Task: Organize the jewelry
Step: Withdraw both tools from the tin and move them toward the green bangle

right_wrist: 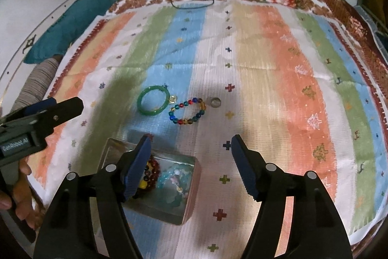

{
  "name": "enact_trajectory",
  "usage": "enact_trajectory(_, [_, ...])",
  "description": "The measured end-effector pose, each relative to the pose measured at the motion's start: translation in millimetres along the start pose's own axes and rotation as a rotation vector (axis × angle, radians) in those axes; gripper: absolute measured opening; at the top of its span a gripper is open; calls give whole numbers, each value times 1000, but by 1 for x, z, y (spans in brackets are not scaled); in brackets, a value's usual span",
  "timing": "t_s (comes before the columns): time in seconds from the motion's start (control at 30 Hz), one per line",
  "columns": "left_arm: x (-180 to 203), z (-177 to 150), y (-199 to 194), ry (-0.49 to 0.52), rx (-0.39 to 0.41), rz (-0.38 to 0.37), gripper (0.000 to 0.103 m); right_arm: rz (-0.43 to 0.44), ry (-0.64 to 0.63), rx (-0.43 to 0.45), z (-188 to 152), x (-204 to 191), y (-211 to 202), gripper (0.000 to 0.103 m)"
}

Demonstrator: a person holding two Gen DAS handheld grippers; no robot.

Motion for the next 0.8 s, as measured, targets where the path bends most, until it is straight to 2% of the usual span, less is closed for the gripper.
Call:
enact_trajectory(0.07, [1, -1, 10, 24, -17, 11, 89, -4, 5, -23, -1, 1, 10, 68])
enact_trajectory(0.37, [-3, 2, 44, -9, -56, -1, 89, -18, 3, -70, 3, 3, 43, 68])
enact_trajectory(0.8, [-4, 1, 72, 14, -80, 25, 88, -34, -2, -110, 5, 5, 71, 68])
Point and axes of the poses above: each gripper's, at about its wrist camera, not at the fingertips, and y roughly the way its jaws point, x to its right, z to its top, the point moved 1 cm from there along y, roughly the way its jaws point, and after that the axes turned 15 degrees about x, right-handed, at the moved point
